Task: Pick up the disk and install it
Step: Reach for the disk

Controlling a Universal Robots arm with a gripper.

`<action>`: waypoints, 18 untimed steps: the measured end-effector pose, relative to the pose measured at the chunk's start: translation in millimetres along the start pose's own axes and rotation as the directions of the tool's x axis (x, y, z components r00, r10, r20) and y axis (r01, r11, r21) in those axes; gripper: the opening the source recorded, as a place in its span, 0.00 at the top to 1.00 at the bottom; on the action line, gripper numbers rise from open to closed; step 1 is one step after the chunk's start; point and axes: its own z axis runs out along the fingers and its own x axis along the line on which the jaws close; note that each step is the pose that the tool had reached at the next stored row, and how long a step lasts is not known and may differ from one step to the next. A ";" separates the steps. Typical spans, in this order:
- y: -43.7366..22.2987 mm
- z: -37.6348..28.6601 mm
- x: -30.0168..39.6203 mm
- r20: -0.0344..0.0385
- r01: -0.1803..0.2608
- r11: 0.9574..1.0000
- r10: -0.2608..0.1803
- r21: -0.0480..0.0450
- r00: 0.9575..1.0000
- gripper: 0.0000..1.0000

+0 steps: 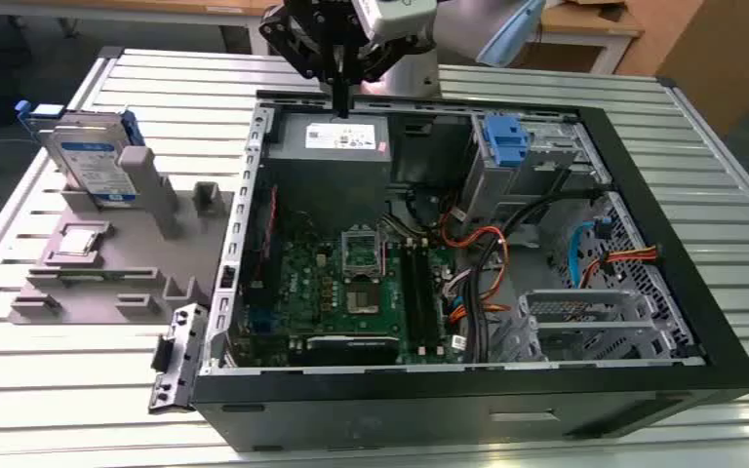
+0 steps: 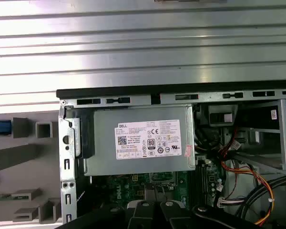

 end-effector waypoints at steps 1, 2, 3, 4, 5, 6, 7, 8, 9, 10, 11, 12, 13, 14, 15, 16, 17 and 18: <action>0.0 0.0 0.0 0.000 0.000 1.000 0.000 0.000 1.000 0.90; 0.0 0.0 0.0 0.000 0.000 1.000 0.000 0.000 1.000 0.90; 0.0 0.0 0.0 0.000 0.000 1.000 0.000 0.000 1.000 0.90; 0.0 0.0 0.0 0.000 0.000 1.000 0.000 0.000 1.000 0.90; 0.0 0.0 0.1 0.000 0.000 1.000 0.000 0.000 1.000 0.90; 0.0 0.0 0.3 0.000 0.000 1.000 0.000 0.000 1.000 0.90; -0.1 -0.1 1.0 0.000 0.000 1.000 0.000 0.000 1.000 0.90; -0.1 0.0 1.6 0.000 0.000 1.000 0.000 0.000 1.000 0.90; 0.0 0.0 2.0 0.000 0.000 1.000 0.000 0.000 1.000 0.90; 0.1 0.0 2.2 0.000 0.000 1.000 0.000 0.000 1.000 0.90; 0.3 -0.1 2.2 0.000 0.000 1.000 0.000 0.000 1.000 0.90; 0.6 -0.1 2.4 0.000 0.000 1.000 0.000 0.000 1.000 0.90; 0.7 0.0 2.9 0.000 0.000 1.000 0.000 0.000 1.000 0.90; 0.7 -0.1 3.5 0.000 0.000 1.000 0.000 0.000 1.000 0.90; 0.6 -0.1 4.1 0.000 0.000 1.000 0.000 0.000 1.000 0.90; 0.6 -0.1 4.5 0.000 0.000 1.000 0.000 0.000 1.000 0.90; 0.6 -0.1 5.0 0.000 0.000 1.000 0.000 0.000 1.000 0.90; 0.5 -0.1 5.8 0.000 0.000 1.000 0.000 0.000 1.000 0.90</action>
